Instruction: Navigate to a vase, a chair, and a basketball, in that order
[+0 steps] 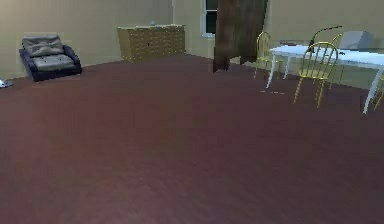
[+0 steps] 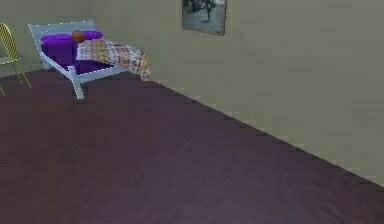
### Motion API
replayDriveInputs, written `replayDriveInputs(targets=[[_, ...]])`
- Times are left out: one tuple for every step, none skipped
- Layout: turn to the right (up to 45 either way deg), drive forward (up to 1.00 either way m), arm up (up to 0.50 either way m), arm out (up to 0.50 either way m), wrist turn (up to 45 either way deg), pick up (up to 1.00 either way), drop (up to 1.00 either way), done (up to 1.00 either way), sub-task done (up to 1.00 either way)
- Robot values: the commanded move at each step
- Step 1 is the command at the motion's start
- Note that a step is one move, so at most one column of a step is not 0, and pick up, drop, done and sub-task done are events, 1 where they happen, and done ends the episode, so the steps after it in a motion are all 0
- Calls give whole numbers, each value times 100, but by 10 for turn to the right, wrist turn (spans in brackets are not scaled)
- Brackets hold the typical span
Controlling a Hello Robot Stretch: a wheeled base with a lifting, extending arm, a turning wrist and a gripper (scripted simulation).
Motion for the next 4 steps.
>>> replayDriveInputs(targets=[[-60,0,0,0,0,0,0,0,0],[0,100,0,0,0,0,0,0,0],[0,100,0,0,0,0,0,0,0],[-30,0,0,0,0,0,0,0,0]])
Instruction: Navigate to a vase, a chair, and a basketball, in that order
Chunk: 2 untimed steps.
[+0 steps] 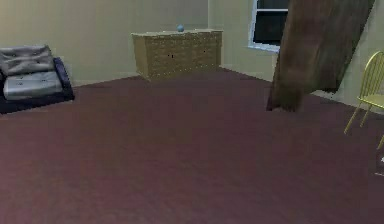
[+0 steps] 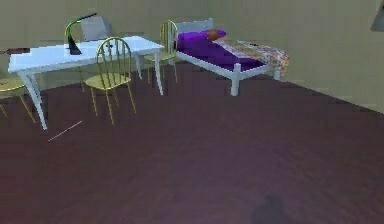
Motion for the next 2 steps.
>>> replayDriveInputs(targets=[[0,100,0,0,0,0,0,0,0],[0,100,0,0,0,0,0,0,0]])
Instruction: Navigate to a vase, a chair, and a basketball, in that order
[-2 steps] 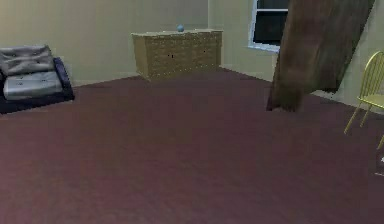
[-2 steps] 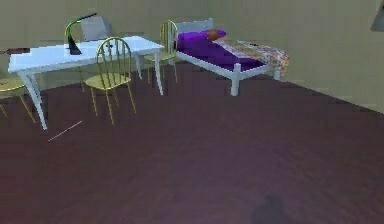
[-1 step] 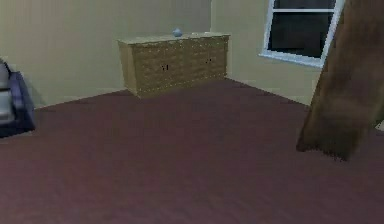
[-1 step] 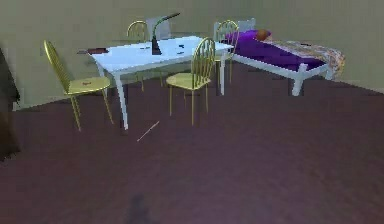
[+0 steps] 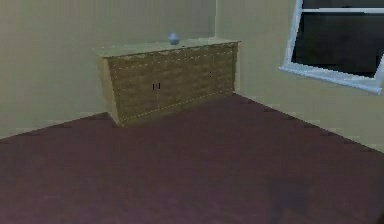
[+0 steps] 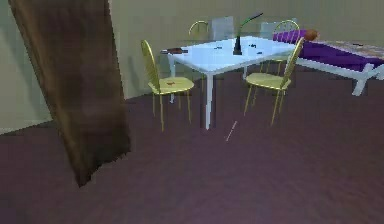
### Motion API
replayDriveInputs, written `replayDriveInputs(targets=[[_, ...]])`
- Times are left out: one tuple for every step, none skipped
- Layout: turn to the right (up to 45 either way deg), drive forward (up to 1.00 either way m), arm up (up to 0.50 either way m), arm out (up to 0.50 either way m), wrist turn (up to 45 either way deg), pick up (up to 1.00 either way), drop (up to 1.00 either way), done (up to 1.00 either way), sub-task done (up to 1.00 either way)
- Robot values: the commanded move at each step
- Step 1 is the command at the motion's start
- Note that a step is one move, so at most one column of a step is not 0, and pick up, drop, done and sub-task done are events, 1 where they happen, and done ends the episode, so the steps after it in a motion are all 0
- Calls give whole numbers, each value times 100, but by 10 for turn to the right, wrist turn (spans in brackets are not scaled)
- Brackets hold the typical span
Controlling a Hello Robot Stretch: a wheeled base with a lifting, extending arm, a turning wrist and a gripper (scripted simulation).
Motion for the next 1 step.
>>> replayDriveInputs(targets=[[0,100,0,0,0,0,0,0,0]])
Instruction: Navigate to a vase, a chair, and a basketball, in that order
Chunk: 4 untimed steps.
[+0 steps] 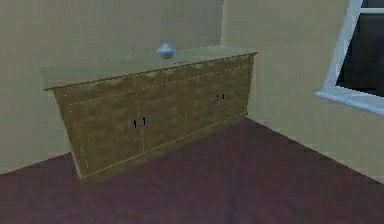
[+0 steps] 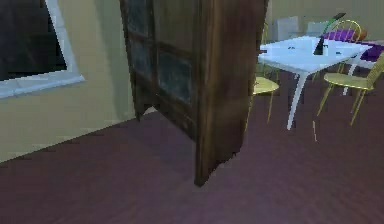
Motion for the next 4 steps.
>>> replayDriveInputs(targets=[[0,100,0,0,0,0,0,0,0],[-60,0,0,0,0,0,0,0,0],[0,25,0,0,0,0,0,0,0],[0,0,0,0,0,0,0,0,100]])
